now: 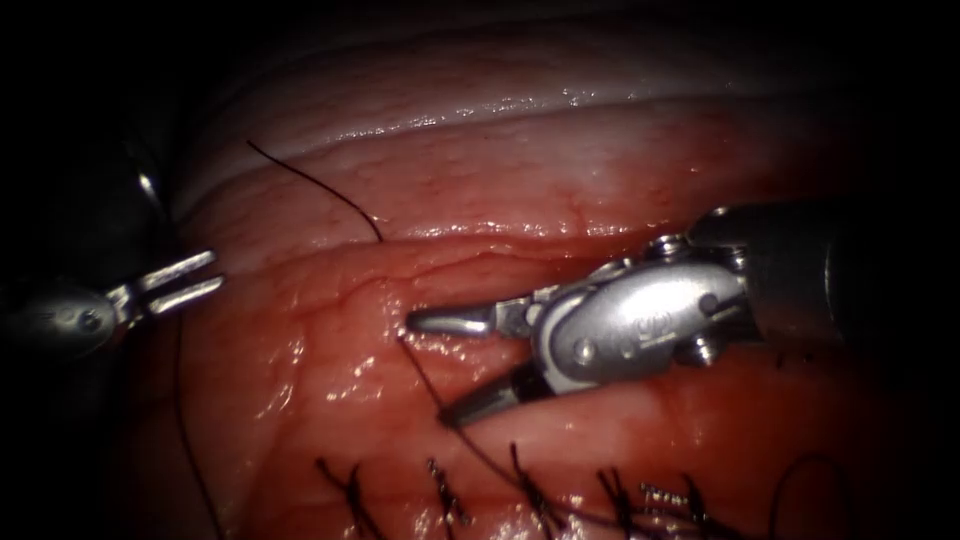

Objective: Wound Closure
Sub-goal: Grab and pull working end of suture repeatedly until all but a short tail is left on top side, then pick up and slightly lengthen tail using right hand

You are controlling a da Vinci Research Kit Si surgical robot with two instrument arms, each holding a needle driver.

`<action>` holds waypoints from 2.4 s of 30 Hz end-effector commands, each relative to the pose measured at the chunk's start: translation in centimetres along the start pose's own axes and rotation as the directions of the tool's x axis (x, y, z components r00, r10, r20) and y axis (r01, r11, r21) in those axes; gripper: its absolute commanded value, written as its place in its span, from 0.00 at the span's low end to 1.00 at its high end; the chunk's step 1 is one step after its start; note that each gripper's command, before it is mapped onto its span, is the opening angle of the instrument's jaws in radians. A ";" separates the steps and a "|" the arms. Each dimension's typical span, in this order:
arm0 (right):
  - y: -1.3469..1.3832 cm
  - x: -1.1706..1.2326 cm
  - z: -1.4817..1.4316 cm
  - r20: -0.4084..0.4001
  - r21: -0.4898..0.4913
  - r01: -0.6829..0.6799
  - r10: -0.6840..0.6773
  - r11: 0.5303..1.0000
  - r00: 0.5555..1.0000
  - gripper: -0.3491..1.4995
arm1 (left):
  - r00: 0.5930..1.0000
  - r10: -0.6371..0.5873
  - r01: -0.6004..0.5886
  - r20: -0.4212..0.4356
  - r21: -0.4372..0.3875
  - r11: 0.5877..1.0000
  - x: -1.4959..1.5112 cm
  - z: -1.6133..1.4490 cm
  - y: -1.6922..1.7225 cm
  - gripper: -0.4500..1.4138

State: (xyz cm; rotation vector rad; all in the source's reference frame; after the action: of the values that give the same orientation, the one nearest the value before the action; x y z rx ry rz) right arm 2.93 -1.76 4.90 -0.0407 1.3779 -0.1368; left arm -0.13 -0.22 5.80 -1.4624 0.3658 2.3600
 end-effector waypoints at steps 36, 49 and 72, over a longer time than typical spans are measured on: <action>-0.29 0.38 -0.15 -0.072 0.106 -0.056 0.064 0.993 0.995 0.00 | 1.000 -0.011 0.011 0.000 0.002 1.000 -0.02 0.07 0.03 0.00; 0.03 0.42 -0.40 -0.004 0.088 -0.143 0.144 0.986 0.990 0.62 | 1.000 -0.011 0.011 0.000 0.002 1.000 -0.02 0.06 0.04 0.00; 1.08 -0.16 -0.07 0.412 -0.387 -0.653 0.756 0.650 0.508 0.62 | 1.000 -0.008 0.008 0.002 -0.001 1.000 -0.04 0.10 0.06 0.00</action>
State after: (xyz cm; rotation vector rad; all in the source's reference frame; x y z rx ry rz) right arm 2.78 -0.72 4.90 0.3249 0.7023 0.6941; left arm -0.17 -0.24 5.82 -1.4575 0.3594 2.3542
